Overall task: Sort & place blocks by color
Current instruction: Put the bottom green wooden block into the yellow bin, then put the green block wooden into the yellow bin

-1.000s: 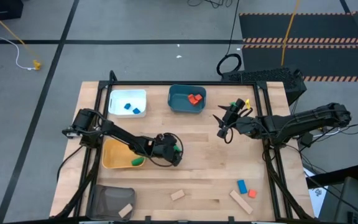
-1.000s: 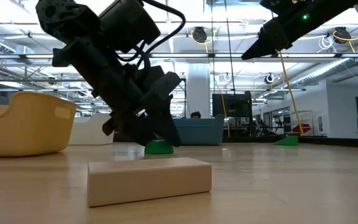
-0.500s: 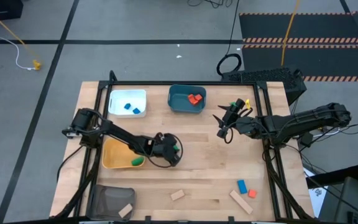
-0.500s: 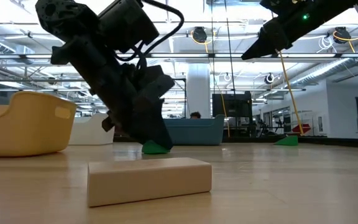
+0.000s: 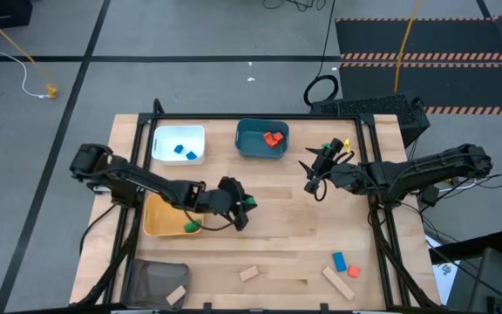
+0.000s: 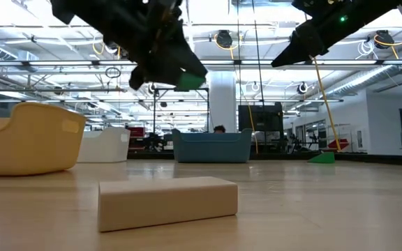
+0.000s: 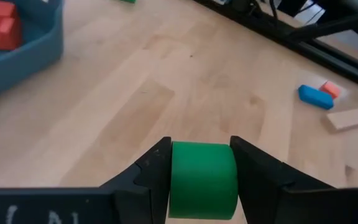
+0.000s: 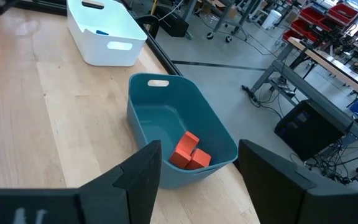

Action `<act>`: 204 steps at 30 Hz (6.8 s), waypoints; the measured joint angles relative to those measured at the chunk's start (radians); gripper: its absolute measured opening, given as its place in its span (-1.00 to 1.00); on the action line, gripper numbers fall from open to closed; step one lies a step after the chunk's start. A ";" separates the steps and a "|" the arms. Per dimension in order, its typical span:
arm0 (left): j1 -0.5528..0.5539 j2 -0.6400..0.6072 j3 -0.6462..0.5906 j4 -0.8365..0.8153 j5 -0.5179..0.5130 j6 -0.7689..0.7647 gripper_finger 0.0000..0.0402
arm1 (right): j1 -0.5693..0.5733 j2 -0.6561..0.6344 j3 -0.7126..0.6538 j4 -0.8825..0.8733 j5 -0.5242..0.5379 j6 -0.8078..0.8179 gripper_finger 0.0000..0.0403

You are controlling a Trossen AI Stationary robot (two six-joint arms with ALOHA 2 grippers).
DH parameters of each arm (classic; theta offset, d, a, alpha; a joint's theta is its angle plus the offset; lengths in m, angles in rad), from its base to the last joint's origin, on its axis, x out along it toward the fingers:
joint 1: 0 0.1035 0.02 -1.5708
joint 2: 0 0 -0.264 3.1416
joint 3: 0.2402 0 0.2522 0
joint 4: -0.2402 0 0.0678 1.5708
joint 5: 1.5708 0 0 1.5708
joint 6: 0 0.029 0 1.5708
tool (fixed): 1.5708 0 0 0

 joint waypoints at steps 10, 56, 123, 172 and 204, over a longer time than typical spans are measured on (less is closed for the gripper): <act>0.009 -0.134 -0.001 -0.075 0.060 0.092 -0.27 | 0.000 0.000 0.000 0.001 0.000 0.000 0.02; -0.088 -0.497 -0.094 -1.314 0.357 -0.825 -0.25 | 0.000 0.000 0.000 0.001 0.000 0.000 0.02; 0.044 -0.497 -0.129 -0.168 0.142 0.057 0.08 | -0.002 0.000 0.000 0.250 0.003 0.219 0.02; 0.044 -0.497 -0.129 -0.231 0.141 0.103 0.08 | -0.791 0.089 0.000 -0.395 -0.628 0.567 0.02; 0.044 -0.497 -0.129 -0.254 0.141 0.097 0.08 | -0.917 0.398 0.000 -0.401 -0.602 0.463 0.02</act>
